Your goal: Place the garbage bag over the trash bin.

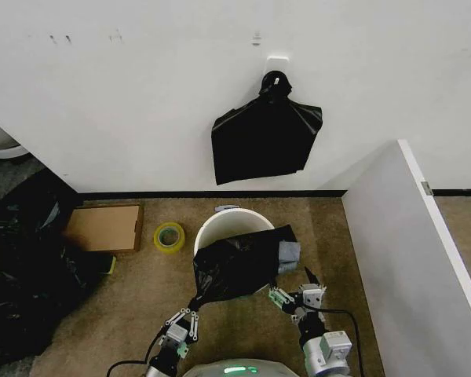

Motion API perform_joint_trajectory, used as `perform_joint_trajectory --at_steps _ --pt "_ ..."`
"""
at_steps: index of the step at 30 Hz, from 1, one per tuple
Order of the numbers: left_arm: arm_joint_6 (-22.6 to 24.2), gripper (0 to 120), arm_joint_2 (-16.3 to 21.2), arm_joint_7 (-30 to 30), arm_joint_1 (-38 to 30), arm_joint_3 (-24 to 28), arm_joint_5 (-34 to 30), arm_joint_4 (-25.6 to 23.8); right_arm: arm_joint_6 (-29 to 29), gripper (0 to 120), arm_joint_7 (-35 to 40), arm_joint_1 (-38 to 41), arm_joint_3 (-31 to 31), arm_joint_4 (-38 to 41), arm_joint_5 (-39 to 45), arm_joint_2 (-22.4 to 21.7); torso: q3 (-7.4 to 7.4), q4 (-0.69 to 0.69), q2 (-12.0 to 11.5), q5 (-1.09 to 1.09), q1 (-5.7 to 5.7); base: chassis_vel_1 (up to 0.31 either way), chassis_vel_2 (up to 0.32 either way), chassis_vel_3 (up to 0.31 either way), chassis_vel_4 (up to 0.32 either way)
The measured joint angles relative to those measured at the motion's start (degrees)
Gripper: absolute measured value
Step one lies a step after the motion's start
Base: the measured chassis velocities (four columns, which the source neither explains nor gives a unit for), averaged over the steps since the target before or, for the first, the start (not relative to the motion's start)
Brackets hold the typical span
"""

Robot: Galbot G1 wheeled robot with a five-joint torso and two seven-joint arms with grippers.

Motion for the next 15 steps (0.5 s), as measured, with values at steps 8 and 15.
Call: perform_joint_trajectory --at_steps 8,15 --pt "0.1 0 0.0 0.0 -0.1 0.1 -0.1 0.2 1.8 42 -2.0 1.7 0.8 -1.8 0.7 0.3 0.0 0.0 0.0 0.0 0.0 0.0 0.0 0.0 0.0" --pt "0.1 0 0.1 0.0 -0.2 0.0 -0.3 0.1 3.3 17 -4.1 1.8 2.3 -2.9 2.0 -0.3 0.0 0.0 0.0 0.0 0.0 0.0 0.0 0.0 0.0"
